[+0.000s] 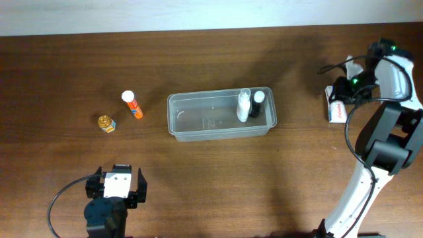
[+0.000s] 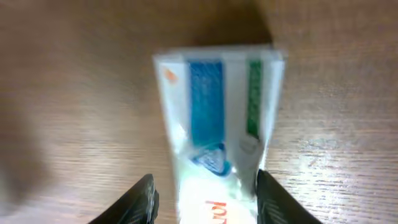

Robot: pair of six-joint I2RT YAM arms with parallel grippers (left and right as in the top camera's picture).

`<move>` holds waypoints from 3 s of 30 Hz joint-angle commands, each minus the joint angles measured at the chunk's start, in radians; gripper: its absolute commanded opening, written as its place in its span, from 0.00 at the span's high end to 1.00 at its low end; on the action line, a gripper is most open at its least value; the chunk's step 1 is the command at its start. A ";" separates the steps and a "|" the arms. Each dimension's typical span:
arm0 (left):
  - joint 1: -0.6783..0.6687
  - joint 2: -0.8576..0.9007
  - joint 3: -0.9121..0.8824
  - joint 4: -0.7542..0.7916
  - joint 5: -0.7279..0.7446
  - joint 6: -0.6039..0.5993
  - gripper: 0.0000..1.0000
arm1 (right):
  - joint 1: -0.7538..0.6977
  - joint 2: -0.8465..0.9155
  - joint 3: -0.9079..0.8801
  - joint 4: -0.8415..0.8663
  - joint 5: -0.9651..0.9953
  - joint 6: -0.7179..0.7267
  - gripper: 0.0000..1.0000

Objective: Pack container
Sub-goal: 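Close the right gripper on the end of the Panadol box, then lift the Panadol box and carry it over the clear container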

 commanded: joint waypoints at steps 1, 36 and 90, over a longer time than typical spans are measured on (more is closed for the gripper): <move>-0.005 0.001 -0.001 -0.006 -0.014 -0.010 0.00 | -0.003 0.008 0.142 -0.057 -0.138 0.006 0.58; -0.005 0.001 -0.001 -0.006 -0.014 -0.010 0.00 | 0.011 0.009 -0.056 0.076 0.159 0.097 0.51; -0.005 0.001 -0.001 -0.006 -0.014 -0.010 0.00 | 0.036 0.008 0.209 -0.128 -0.142 0.156 0.68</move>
